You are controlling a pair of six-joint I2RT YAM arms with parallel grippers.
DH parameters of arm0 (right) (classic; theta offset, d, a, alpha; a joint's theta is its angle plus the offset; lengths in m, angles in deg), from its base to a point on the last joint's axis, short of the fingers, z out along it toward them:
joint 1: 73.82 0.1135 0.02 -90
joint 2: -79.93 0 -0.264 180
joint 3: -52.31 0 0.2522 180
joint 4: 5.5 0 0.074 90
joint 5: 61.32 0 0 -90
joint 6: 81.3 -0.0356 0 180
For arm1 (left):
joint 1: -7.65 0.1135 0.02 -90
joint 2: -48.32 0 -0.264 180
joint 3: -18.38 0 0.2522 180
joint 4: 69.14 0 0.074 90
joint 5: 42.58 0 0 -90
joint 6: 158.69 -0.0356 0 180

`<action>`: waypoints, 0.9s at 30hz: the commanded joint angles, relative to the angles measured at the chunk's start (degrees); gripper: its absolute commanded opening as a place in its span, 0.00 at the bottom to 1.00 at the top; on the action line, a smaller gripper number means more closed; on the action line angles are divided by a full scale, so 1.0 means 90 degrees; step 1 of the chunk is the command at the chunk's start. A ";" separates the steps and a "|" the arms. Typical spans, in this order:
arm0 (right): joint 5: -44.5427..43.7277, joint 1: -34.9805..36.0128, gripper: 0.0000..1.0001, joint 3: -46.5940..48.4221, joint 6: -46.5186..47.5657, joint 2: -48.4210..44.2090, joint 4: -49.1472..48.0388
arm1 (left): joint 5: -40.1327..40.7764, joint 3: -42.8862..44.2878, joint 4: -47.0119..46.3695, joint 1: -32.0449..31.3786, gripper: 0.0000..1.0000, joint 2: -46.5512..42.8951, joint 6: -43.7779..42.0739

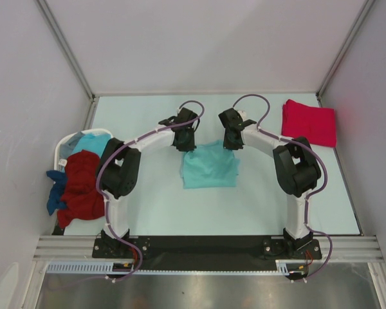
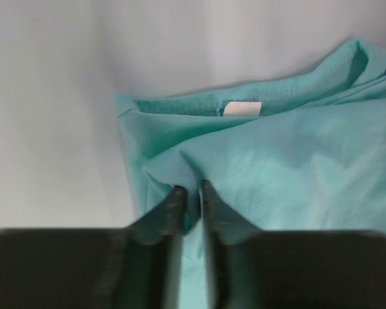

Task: Fold and stack the t-shirts
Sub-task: Smooth out wrinkles on the folded tshirt

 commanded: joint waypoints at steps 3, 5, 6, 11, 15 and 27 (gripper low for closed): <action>-0.0059 -0.0011 0.00 0.0124 0.0045 -0.0053 -0.0087 | 0.0236 -0.0010 0.0009 0.0014 0.00 -0.0415 0.0016; -0.0088 -0.0021 0.00 0.0124 0.0045 -0.0073 -0.0067 | 0.0236 0.0000 0.0009 0.0014 0.00 -0.0444 -0.0013; -0.0098 -0.0021 0.00 0.0114 0.0045 -0.0102 -0.0067 | 0.0255 0.0010 0.0009 0.0014 0.00 -0.0463 -0.0023; -0.0167 -0.0011 0.00 0.0085 0.0064 -0.0229 -0.0058 | 0.0333 0.0078 0.0009 0.0014 0.00 -0.0522 -0.0091; -0.0196 -0.0011 0.00 0.0172 0.0093 -0.0297 -0.0019 | 0.0383 0.0263 0.0068 0.0014 0.00 -0.0532 -0.0130; -0.0333 -0.0011 0.00 0.0543 0.0162 -0.0532 0.0138 | 0.0441 0.0810 0.0282 0.0024 0.00 -0.0532 -0.0189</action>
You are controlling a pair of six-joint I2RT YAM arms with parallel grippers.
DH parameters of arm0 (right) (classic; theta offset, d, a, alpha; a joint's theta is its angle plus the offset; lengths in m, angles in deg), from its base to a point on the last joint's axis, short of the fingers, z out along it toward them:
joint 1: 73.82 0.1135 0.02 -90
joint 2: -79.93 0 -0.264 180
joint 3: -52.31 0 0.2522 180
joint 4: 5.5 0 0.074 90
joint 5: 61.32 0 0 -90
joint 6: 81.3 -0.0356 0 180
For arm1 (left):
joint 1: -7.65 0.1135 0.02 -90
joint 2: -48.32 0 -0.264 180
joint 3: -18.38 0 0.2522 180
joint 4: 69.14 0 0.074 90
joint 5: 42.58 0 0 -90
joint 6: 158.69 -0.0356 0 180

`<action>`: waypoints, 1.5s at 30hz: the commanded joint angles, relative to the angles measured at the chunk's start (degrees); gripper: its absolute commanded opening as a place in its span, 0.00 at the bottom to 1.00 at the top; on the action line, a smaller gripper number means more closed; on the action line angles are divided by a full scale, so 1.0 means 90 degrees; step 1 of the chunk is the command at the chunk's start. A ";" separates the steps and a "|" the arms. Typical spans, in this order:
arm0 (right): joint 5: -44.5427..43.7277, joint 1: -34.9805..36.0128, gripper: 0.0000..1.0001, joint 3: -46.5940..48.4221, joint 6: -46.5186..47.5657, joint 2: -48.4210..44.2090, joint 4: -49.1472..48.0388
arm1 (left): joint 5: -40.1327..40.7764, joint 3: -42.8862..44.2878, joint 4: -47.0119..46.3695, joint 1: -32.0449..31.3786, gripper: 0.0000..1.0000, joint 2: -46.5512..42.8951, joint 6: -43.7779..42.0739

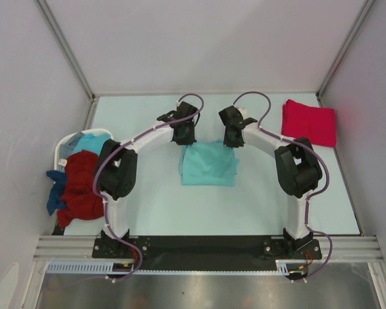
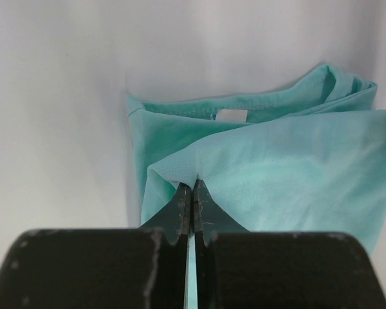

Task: Fold and stack the t-shirts
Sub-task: Smooth out wrinkles on the folded tshirt

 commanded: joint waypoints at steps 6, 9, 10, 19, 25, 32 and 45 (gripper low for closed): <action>-0.0270 -0.0014 0.00 0.0680 0.0164 -0.0442 0.0107 | 0.0176 0.0707 0.0137 0.0024 0.00 -0.0250 -0.0211; -0.0270 -0.0023 0.00 0.0817 0.0184 -0.0354 0.0116 | 0.0196 0.0922 0.0215 0.0053 0.00 -0.0113 -0.0221; -0.0270 -0.0023 0.00 0.0847 0.0203 -0.0306 0.0126 | 0.0186 0.0981 0.0264 0.0053 0.00 -0.0074 -0.0221; -0.0231 -0.0111 0.00 0.1159 0.0282 0.0007 0.0146 | 0.0089 0.1401 0.0372 0.0190 0.00 0.0345 -0.0221; -0.0143 -0.0209 0.00 0.1267 0.0301 0.0358 0.0126 | 0.0050 0.1528 0.0372 0.0268 0.00 0.0629 -0.0172; -0.0016 -0.0277 0.00 0.1598 0.0291 0.0827 0.0165 | -0.0029 0.1752 0.0382 0.0366 0.00 0.1049 -0.0114; 0.0033 -0.0443 0.00 0.1882 0.0262 0.0915 0.0224 | 0.0059 0.2494 0.0508 0.0483 0.00 0.1283 -0.0162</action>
